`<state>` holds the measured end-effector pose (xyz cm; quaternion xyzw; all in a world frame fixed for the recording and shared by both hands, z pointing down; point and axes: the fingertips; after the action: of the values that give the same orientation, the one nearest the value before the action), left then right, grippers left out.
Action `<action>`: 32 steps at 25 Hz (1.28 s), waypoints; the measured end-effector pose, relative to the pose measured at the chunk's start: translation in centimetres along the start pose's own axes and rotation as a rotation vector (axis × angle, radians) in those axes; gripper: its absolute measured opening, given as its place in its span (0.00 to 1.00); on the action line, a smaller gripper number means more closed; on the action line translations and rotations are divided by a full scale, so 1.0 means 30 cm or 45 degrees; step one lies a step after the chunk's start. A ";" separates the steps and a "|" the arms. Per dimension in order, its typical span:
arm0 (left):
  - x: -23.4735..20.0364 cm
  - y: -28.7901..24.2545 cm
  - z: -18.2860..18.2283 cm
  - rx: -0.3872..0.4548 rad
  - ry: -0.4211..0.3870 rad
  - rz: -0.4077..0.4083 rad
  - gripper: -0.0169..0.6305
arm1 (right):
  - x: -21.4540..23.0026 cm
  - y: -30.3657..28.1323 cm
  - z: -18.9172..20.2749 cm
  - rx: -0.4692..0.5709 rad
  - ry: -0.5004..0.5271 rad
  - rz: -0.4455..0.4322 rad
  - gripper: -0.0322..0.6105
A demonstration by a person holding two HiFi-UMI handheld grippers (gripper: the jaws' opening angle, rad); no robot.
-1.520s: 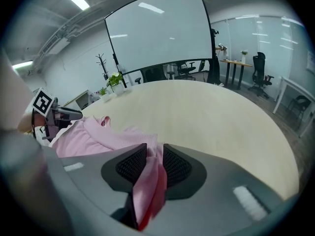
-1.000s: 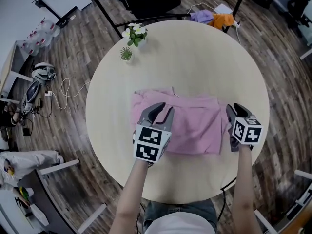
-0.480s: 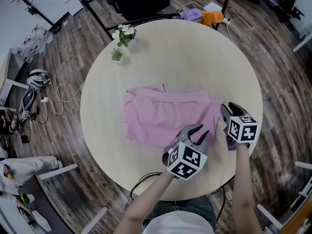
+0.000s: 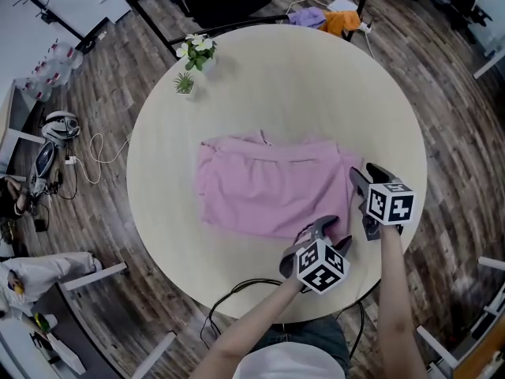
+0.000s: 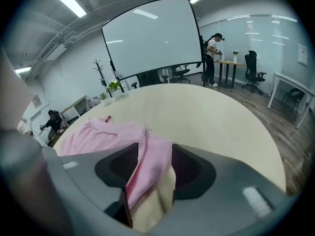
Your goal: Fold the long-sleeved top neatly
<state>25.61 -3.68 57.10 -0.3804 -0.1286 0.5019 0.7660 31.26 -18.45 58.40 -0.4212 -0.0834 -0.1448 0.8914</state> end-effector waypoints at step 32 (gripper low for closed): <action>-0.039 -0.001 0.026 0.019 0.042 -0.165 0.08 | -0.080 -0.088 0.012 -0.032 0.033 -0.076 0.14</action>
<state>24.62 -4.34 57.86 -0.3739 -0.1366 0.4456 0.8019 28.13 -19.30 59.90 -0.4277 -0.0826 -0.1779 0.8824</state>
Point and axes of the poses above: the fingertips, and each gripper's own axes: y backward along the fingers, x to its right, z out of its underside, and after that the axes turned 3 degrees about -z, right-handed
